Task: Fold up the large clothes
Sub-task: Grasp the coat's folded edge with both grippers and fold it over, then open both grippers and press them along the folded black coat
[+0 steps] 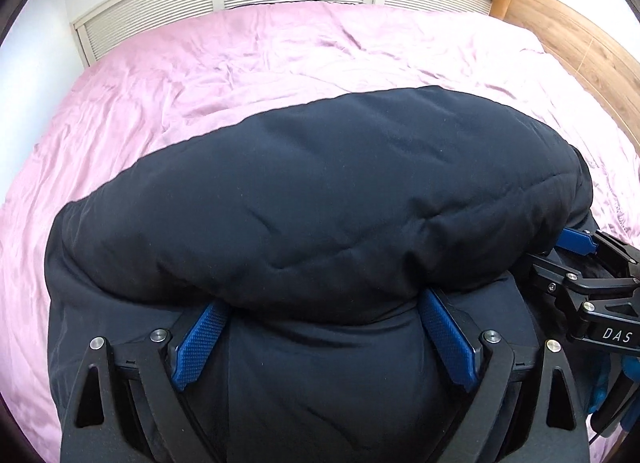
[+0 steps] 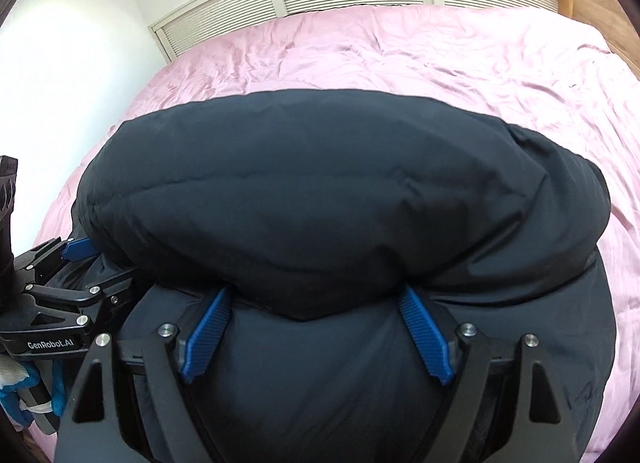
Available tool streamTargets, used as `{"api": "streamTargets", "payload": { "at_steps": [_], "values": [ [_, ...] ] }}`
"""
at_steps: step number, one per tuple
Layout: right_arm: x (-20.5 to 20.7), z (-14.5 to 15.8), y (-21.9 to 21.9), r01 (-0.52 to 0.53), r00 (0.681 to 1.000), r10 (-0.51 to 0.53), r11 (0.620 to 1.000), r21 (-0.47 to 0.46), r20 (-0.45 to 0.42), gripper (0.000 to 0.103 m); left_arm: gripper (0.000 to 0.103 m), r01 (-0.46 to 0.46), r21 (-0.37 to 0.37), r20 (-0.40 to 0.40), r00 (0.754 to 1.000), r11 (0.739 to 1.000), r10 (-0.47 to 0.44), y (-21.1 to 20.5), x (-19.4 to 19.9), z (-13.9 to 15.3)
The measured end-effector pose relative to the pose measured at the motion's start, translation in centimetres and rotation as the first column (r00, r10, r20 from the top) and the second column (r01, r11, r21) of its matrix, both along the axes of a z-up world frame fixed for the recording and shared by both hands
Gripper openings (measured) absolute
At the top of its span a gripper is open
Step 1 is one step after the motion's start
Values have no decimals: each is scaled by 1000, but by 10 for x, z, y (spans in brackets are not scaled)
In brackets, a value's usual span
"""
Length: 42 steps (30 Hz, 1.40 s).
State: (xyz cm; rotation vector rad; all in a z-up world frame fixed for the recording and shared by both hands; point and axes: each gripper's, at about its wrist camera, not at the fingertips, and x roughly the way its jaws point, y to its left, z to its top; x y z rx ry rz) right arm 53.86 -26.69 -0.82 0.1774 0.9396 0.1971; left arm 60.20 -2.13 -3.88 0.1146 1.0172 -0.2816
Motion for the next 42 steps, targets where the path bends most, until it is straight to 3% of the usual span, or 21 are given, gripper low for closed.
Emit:
{"api": "streamTargets", "payload": {
  "at_steps": [10, 14, 20, 27, 34, 38, 42],
  "values": [
    [59, 2, -15, -19, 998, 16, 998, -64, -53, 84, 102, 7, 12, -103, 995, 1000, -5, -14, 56, -15],
    [78, -17, -25, -17, 994, 13, 999, -33, -105, 88, 102, -11, -9, -138, 990, 1000, 10, -12, 72, -32],
    [110, -47, -7, -33, 987, 24, 998, -51, -158, 95, 102, -20, -7, -150, 988, 1000, 18, -17, 82, -54],
    [121, -60, -4, -38, 983, 24, 996, -75, -183, 98, 102, -18, 20, -156, 987, 1000, 21, -22, 96, -63],
    [115, -52, -29, -34, 979, 18, 996, -77, -205, 98, 102, 22, 30, -213, 977, 999, -15, 0, 98, -48],
    [107, -53, -64, 32, 974, -50, 996, -87, -219, 98, 102, -14, 22, -228, 973, 1000, 19, 23, 98, -41],
    [97, -54, -97, 90, 964, -121, 986, -137, -237, 98, 102, -114, 30, -253, 960, 993, 118, 62, 98, -35]
  ]
}}
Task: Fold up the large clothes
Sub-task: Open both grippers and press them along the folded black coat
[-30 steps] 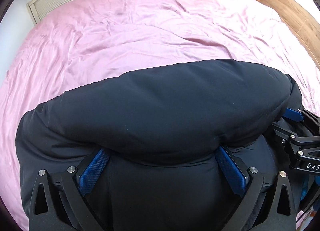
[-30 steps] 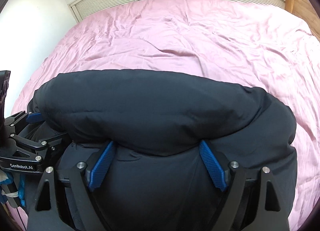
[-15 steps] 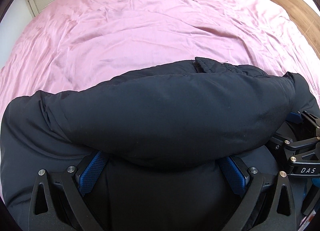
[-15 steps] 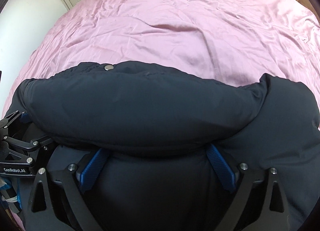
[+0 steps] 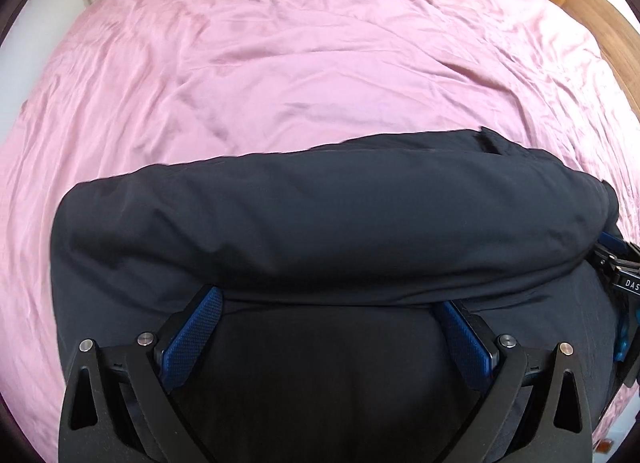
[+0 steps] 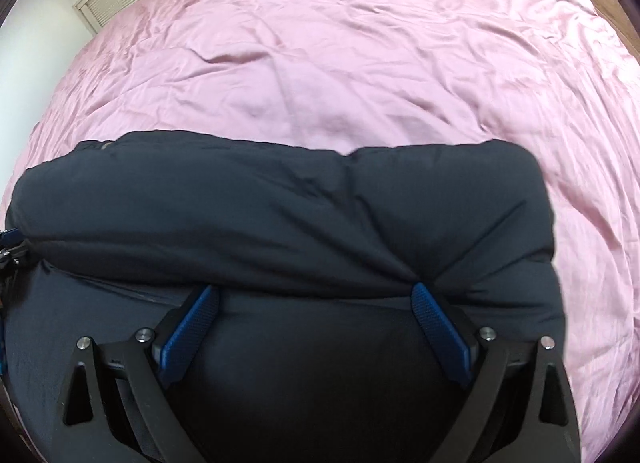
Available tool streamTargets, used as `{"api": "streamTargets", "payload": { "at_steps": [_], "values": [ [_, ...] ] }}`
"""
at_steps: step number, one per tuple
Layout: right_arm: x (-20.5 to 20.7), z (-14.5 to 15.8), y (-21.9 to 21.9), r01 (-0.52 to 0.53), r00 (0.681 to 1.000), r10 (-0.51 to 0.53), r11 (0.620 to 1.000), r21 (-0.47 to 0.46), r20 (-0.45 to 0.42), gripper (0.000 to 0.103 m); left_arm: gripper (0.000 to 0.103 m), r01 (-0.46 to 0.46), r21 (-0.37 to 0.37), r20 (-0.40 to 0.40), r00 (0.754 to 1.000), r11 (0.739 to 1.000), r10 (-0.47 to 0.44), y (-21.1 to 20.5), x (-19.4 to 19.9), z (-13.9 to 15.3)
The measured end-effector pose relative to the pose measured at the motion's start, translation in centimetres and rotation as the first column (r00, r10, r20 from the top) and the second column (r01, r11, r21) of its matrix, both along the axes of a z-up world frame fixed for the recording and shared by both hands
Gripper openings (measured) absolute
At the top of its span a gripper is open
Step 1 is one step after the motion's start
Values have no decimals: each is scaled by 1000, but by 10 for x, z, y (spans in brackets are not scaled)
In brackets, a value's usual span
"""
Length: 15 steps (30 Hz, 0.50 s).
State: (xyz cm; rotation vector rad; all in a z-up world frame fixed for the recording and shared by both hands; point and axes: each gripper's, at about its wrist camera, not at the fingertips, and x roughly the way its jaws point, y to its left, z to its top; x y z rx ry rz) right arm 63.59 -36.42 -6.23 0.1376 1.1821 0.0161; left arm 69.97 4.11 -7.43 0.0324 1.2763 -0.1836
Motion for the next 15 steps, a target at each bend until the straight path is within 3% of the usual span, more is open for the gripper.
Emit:
{"api": "streamTargets", "payload": {
  "at_steps": [4, 9, 11, 15],
  "values": [
    [-7, 0, -36, 75, 996, -79, 995, -70, -43, 97, 102, -119, 146, -22, 992, 982, 123, 46, -2, 0],
    [-26, 12, -74, 150, 985, -158, 981, -120, -62, 97, 101, -213, 201, 22, 977, 956, 213, 92, -19, 15],
    [-36, 26, -82, 166, 985, -172, 978, -126, -33, 98, 99, -246, 166, 64, 969, 955, 239, 103, -27, 28],
    [-55, 58, -69, 134, 990, -130, 987, -85, 59, 98, 99, -226, 12, 128, 966, 974, 223, 96, -44, 54]
  ]
}}
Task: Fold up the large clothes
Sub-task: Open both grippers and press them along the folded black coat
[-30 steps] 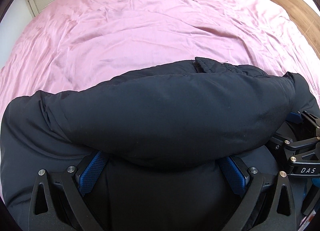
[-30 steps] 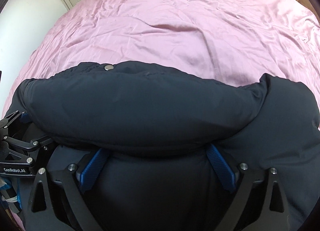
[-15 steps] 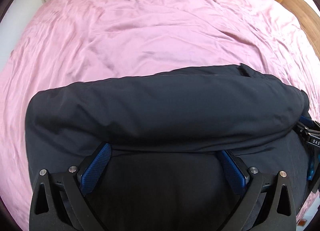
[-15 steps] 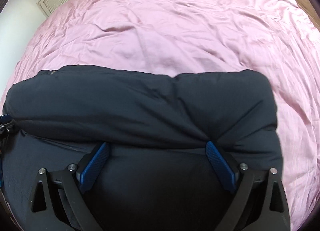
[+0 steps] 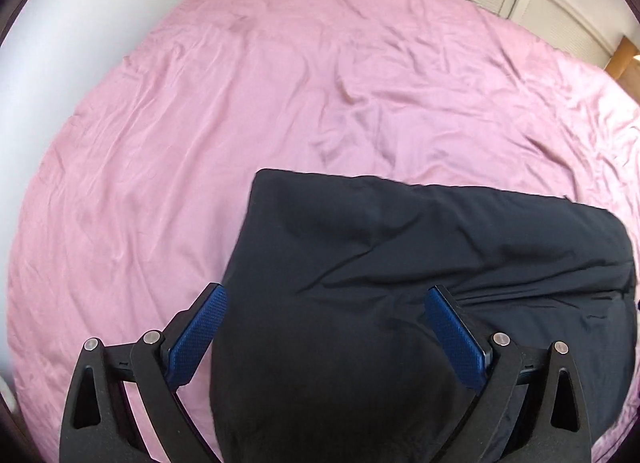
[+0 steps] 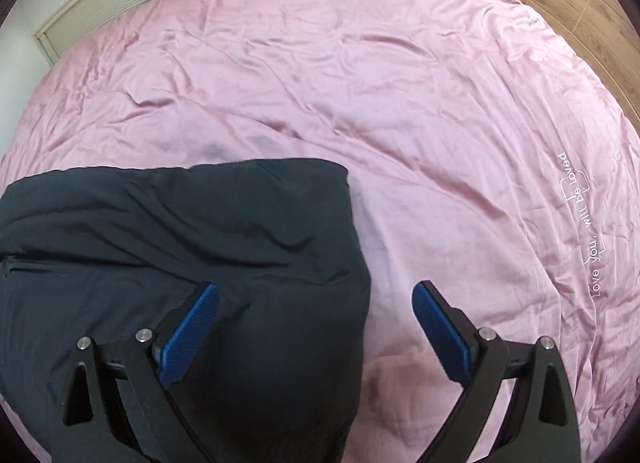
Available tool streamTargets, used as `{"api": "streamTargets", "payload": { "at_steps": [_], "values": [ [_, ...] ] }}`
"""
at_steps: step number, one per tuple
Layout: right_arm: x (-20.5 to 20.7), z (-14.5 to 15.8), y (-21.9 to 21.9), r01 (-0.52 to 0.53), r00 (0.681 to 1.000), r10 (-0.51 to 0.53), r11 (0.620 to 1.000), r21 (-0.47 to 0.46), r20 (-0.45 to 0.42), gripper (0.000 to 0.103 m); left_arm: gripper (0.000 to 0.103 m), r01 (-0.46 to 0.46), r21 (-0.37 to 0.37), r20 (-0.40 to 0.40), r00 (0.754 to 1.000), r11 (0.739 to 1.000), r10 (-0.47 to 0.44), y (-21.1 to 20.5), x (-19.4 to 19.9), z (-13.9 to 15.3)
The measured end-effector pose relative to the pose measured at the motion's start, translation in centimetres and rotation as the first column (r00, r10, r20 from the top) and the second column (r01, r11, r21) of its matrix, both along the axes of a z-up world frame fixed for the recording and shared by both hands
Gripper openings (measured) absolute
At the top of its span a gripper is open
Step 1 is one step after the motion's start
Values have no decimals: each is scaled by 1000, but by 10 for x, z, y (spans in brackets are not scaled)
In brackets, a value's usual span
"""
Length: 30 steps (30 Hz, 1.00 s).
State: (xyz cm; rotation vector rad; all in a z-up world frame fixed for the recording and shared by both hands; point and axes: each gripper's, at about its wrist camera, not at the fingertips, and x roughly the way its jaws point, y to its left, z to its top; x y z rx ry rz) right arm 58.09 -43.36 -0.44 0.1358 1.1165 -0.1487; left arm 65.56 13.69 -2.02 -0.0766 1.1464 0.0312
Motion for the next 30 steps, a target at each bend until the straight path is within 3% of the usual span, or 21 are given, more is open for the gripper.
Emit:
{"api": "streamTargets", "payload": {
  "at_steps": [4, 7, 11, 14, 17, 22, 30],
  "values": [
    [-14, 8, 34, -81, 996, 78, 994, 69, 46, 98, 99, 55, -91, 16, 998, 994, -54, -23, -11, -6],
    [-19, -9, 52, -104, 994, 100, 987, 125, 36, 98, 99, 82, -58, -20, 996, 995, -83, -43, -17, -29],
    [-22, -40, 53, -79, 996, 82, 989, 128, -19, 98, 99, 56, -68, -36, 998, 996, -58, -35, -22, -45],
    [-25, -44, 41, -42, 998, 46, 994, 105, -35, 98, 99, 57, -28, 5, 998, 998, -57, -29, -36, -30],
    [-29, -34, 39, -32, 999, 33, 999, 23, -42, 98, 99, 88, 25, 69, 994, 996, -90, -35, -58, -9],
    [-50, -6, 50, -68, 997, 67, 997, 45, 31, 98, 99, 131, 63, 165, 976, 989, -140, -50, -101, 13],
    [-84, -4, 84, -131, 990, 124, 986, 106, 70, 99, 99, 173, 102, 194, 963, 980, -190, -63, -141, 4]
  ]
}}
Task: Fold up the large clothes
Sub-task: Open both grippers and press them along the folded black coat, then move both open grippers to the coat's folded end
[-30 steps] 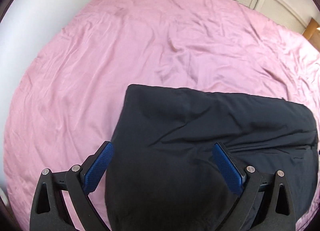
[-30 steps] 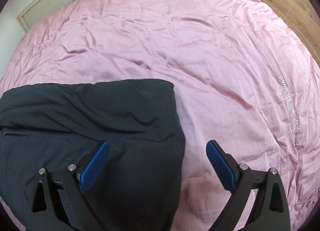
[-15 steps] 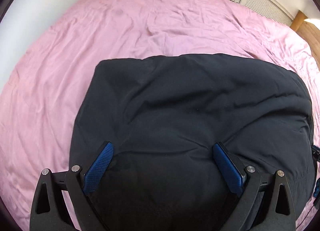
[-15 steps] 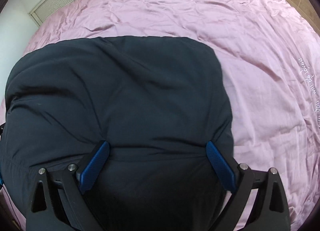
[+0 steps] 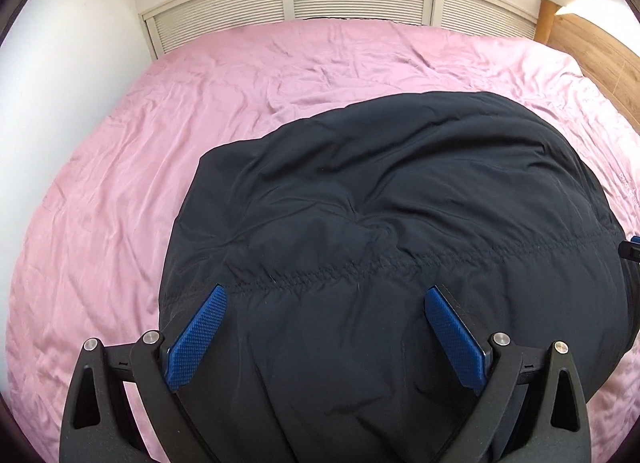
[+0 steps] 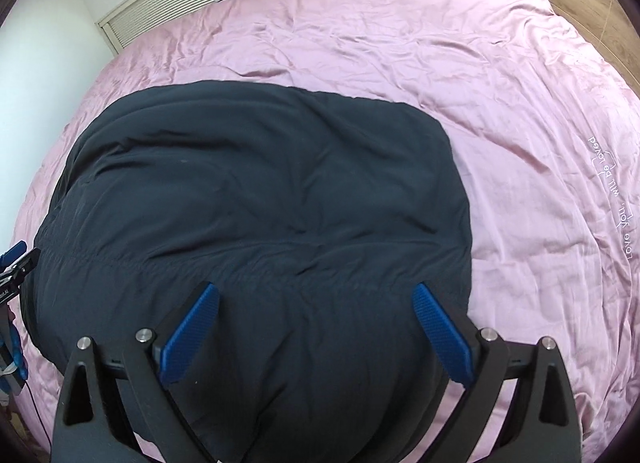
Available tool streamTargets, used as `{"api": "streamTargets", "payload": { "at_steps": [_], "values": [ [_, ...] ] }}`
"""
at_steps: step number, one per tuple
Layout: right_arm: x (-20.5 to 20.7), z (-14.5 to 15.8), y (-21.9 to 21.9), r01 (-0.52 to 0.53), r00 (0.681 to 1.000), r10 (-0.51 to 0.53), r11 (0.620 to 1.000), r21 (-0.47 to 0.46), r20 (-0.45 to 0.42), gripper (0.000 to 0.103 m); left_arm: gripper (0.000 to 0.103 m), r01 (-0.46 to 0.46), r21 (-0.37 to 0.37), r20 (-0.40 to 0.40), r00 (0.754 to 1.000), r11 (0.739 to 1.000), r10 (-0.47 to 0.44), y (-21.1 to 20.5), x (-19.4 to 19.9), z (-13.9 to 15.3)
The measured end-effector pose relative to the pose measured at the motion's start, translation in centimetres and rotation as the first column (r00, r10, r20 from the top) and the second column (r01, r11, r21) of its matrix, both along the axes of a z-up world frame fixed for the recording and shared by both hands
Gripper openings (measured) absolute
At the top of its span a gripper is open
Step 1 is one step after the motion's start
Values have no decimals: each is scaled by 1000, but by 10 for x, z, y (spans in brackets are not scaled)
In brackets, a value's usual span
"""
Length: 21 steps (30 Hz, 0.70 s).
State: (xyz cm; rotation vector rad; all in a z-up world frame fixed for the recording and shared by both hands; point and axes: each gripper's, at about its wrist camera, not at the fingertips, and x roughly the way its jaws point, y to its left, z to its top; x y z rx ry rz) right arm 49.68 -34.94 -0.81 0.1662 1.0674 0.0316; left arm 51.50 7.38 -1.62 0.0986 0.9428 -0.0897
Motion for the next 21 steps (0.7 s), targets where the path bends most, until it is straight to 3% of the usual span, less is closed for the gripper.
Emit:
{"api": "streamTargets", "payload": {
  "at_steps": [6, 13, 21],
  "values": [
    [-18, -20, 5, -5, 999, 4, 1000, -23, -36, 99, 99, 1, 0, -6, 1000, 1000, -1, 1, -7, -11],
    [-32, -22, -10, 47, 997, -51, 997, -65, -54, 99, 99, 10, 25, 22, 1000, 1000, -11, -1, -17, -10],
    [-76, -11, 10, 20, 1000, -20, 999, -43, 4, 99, 99, 10, 37, 39, 999, 999, -11, -1, -33, -7]
  ]
}}
